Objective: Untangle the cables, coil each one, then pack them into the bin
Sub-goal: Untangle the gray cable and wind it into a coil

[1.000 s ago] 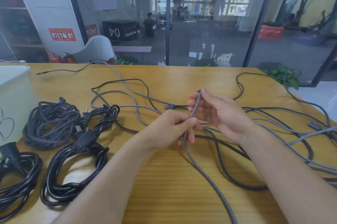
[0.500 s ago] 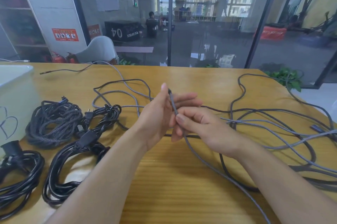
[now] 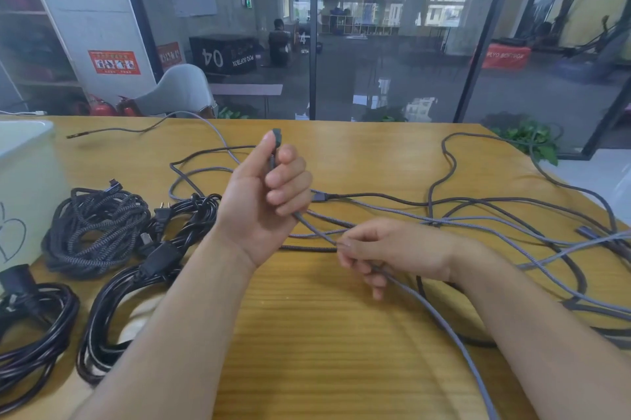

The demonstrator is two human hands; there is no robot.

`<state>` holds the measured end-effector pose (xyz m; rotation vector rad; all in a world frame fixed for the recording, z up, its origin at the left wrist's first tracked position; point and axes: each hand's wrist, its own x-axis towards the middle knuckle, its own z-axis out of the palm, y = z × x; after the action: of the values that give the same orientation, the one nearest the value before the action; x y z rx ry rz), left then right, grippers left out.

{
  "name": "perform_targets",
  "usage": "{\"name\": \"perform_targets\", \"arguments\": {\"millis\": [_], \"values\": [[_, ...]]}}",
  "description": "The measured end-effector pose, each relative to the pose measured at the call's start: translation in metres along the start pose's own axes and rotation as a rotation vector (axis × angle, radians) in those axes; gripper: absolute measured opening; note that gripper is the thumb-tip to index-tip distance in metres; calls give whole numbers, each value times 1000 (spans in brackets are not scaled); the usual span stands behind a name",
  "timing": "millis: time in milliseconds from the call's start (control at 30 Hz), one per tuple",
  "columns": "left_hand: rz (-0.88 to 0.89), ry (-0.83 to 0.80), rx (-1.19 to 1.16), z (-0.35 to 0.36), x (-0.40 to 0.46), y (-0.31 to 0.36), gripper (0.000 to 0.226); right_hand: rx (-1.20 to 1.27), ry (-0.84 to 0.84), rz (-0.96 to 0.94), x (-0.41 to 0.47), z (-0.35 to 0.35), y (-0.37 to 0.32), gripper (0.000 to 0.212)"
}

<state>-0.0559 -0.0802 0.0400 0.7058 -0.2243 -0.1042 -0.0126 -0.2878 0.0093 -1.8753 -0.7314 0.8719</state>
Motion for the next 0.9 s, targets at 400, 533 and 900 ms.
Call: {"name": "perform_targets", "arguments": {"millis": [400,533,900], "values": [[-50,-79,457,5,-1,-17,60,-421,818,120,-11,-17,-13,58],[-27,-44,884,6,1,-33,65,24,910,-97,-9,-16,-17,44],[48,62,1079,-1,7,-47,56,283,981,-381,0,13,-21,8]]}}
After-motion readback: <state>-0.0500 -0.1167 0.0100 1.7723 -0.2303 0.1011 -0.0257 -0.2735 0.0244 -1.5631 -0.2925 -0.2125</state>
